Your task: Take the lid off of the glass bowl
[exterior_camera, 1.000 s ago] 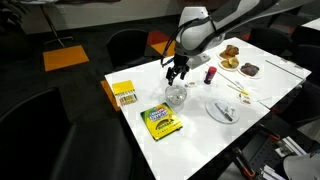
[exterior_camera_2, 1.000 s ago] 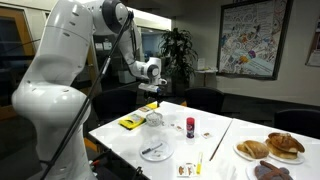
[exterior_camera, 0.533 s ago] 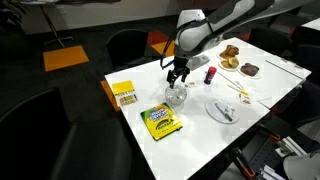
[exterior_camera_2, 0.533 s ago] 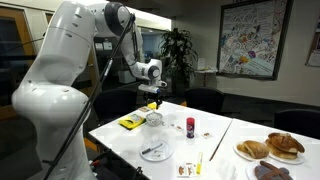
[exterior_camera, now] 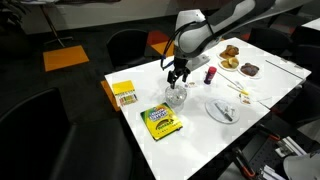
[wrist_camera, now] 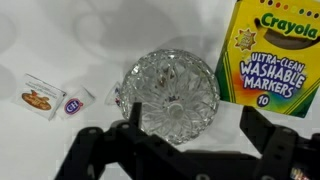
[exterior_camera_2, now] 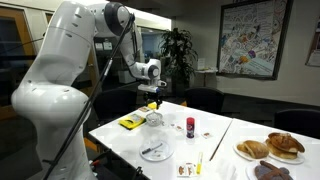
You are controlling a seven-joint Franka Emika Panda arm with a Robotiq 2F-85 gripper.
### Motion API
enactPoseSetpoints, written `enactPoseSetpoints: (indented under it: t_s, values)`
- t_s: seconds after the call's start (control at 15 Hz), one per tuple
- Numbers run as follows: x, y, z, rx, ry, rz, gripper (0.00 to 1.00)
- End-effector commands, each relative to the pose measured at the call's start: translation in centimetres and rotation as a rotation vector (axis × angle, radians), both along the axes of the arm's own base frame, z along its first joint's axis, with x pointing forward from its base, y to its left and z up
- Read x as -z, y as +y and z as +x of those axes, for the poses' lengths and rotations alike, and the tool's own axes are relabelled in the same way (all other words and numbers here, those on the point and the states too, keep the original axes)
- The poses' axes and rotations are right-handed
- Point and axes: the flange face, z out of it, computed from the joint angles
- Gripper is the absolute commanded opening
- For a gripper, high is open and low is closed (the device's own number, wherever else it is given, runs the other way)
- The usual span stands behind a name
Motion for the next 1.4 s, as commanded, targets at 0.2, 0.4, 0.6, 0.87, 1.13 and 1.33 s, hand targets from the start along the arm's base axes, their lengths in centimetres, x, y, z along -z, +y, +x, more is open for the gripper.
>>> enactPoseSetpoints:
  t_s: [0.2,0.4,0.6,0.87,1.13,1.33]
  values:
    - [1.6,-0.1,1.0,0.005,0.004,-0.028,1.0]
    - [2.2,-0.1,1.3,0.005,0.012,-0.029,1.0]
    - [2.6,-0.1,1.4,0.004,0.02,-0.034,0.66]
    - [3.0,0.0,1.8,0.002,0.024,-0.038,0.37]
    - [3.0,0.1,2.1,0.0,0.02,-0.039,0.09]
    - [2.5,0.2,2.4,-0.001,0.012,-0.037,0.01]
